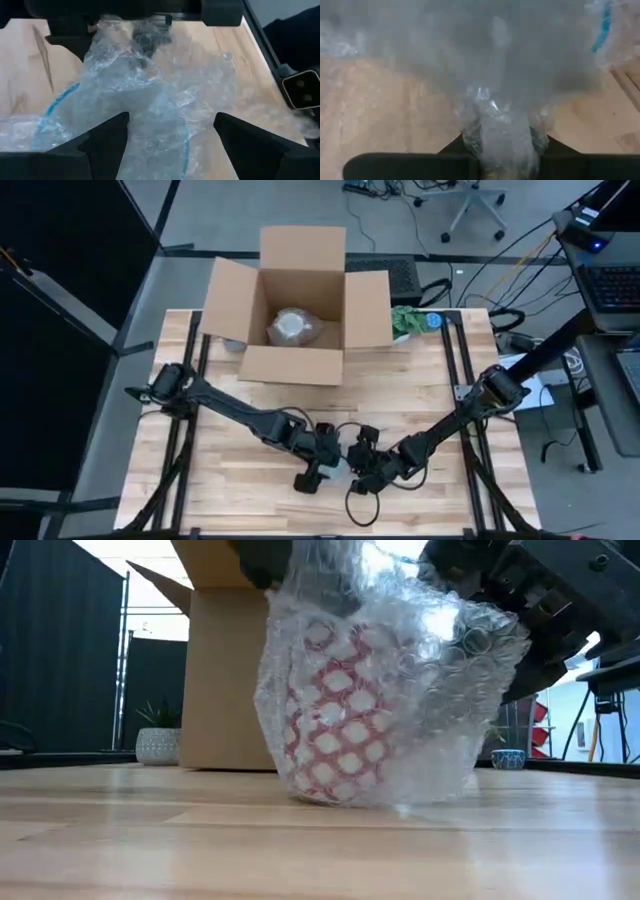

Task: Wrap mug
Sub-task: Wrap the red mug with bubble wrap

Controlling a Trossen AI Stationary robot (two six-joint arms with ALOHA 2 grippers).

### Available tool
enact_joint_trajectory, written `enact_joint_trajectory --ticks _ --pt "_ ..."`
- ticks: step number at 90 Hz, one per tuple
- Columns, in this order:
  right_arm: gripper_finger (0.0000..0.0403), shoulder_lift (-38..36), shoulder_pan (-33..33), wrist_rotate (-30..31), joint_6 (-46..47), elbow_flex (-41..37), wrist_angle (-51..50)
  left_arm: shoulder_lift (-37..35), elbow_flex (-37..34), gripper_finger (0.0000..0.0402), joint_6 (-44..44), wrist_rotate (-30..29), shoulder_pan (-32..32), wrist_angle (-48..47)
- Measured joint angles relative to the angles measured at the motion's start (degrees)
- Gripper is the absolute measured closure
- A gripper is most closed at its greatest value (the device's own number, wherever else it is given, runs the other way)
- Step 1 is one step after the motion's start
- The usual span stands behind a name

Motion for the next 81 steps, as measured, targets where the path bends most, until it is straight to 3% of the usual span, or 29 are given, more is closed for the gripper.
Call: enact_joint_trajectory --ticks 81 --pt "0.0357 -0.11 -0.02 0.43 0.82 0.07 0.09 8.36 0.37 0.0112 0.52 -3.08 1.34 0.70"
